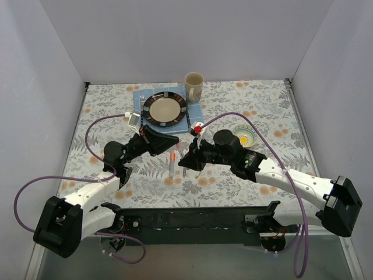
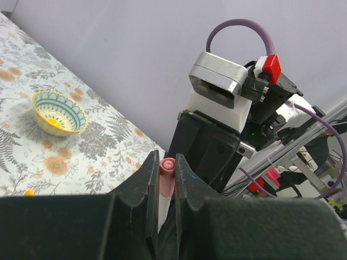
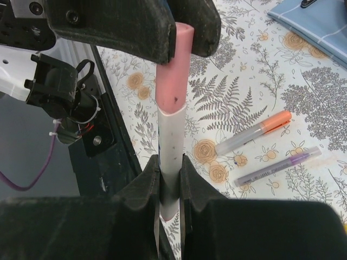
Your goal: Insert the pens into the pen caps
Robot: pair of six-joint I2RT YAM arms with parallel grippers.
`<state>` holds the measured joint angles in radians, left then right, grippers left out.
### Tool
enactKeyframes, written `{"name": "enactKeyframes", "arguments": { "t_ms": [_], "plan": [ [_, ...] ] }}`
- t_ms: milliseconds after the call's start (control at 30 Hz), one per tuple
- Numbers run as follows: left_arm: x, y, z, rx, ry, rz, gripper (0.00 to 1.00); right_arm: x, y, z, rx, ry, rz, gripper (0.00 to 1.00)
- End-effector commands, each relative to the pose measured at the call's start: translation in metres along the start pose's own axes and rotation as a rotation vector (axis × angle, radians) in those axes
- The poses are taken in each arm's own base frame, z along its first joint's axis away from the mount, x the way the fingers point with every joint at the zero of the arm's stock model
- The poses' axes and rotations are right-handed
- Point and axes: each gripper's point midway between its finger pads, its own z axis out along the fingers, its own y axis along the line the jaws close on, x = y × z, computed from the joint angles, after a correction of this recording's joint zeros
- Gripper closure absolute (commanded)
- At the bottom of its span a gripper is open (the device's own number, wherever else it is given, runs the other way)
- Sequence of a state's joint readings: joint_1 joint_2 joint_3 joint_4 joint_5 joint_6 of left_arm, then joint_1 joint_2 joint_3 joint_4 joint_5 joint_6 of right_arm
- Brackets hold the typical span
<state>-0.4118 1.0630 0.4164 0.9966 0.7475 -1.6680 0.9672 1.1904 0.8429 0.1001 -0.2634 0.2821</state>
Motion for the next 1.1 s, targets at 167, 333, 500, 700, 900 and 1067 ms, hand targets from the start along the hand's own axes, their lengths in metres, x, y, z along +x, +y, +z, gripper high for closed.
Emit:
{"name": "enactKeyframes", "arguments": {
  "t_ms": [167,333,500,700,900,1067],
  "plan": [
    [0.095,-0.048,-0.015,0.239,0.367,-0.153,1.0,-0.185,0.041,-0.054,-0.121,-0.553,-0.229,0.99],
    [0.116,-0.053,-0.015,0.236,0.432,-0.189,1.0,-0.199,0.041,-0.07,-0.096,-0.585,-0.275,0.99],
    [0.126,-0.048,-0.024,0.188,0.448,-0.191,1.0,-0.21,0.036,-0.091,-0.064,-0.623,-0.312,0.99],
    [0.123,-0.043,-0.02,0.149,0.42,-0.169,1.0,-0.222,0.024,-0.112,-0.037,-0.68,-0.314,0.99],
    [0.13,-0.042,-0.012,0.162,0.394,-0.191,1.0,-0.235,0.026,-0.111,-0.07,-0.731,-0.311,0.99],
    [0.14,-0.042,-0.012,0.179,0.416,-0.244,1.0,-0.246,0.019,-0.112,-0.059,-0.729,-0.328,0.99]
  ]
}}
